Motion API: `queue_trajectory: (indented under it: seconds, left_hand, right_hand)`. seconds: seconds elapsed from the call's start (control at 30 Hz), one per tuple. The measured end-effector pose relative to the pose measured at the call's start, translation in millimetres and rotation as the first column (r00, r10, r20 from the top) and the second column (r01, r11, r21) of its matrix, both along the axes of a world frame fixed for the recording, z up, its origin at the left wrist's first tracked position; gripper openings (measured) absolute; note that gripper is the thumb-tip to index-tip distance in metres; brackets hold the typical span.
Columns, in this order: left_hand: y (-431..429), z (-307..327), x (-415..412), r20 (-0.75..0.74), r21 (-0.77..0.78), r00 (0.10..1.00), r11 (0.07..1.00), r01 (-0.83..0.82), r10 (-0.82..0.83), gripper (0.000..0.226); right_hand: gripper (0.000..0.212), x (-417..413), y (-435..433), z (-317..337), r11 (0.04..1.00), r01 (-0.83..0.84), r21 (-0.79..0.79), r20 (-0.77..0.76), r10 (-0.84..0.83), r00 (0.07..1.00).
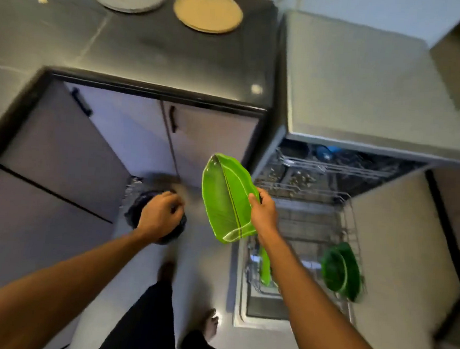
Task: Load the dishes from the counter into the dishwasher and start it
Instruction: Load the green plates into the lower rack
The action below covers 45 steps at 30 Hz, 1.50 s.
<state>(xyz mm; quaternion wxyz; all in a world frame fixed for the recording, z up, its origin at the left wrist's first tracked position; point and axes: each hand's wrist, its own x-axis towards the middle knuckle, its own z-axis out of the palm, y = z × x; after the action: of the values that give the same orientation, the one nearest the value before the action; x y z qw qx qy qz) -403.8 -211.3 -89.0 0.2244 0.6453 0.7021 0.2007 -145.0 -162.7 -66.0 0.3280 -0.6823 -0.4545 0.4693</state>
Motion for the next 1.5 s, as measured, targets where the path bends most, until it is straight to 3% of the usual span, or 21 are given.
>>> queue_trajectory:
  seconds: [0.1, 0.5, 0.9, 1.03, 1.3, 1.5]
  left_hand:
    - [-16.0, -11.4, 67.2, -0.016, -0.125, 0.994, 0.987, 0.104, -0.107, 0.009]
    - [-11.0, -83.0, 268.8, 0.082, -0.472, 0.936, 0.814, 0.339, -0.342, 0.015]
    - [-12.6, -144.6, 394.7, 0.175, -0.652, 0.874, 0.611, 0.448, -0.454, 0.018]
    - [-21.6, -189.1, 444.9, 0.163, -0.663, 0.829, 0.563, 0.493, -0.535, 0.020]
    - [-45.3, -275.7, 530.3, 0.109, -0.730, 0.876, 0.561, 0.391, -0.469, 0.027]
    - [-53.4, -306.6, 563.4, 0.092, -0.747, 0.834, 0.516, 0.420, -0.545, 0.031]
  right_hand:
    - [0.016, 66.7, -32.5, -23.3, 0.996, 0.073, -0.057, 0.058, -0.070, 0.996]
    - [0.029, 239.2, -100.5, -103.8, 0.900, 0.398, -0.179, 0.261, -0.346, 0.901]
    - [0.037, 368.8, -105.7, -164.3, 0.775, 0.616, -0.144, 0.233, -0.578, 0.782]
    - [0.035, 405.0, -99.5, -212.1, 0.819, 0.569, -0.076, 0.252, -0.536, 0.806]
    - [0.043, 442.5, -89.2, -295.8, 0.954, 0.298, 0.030, 0.368, -0.288, 0.884]
    - [0.048, 440.2, -95.6, -332.4, 0.972, 0.220, 0.086, 0.496, -0.233, 0.837]
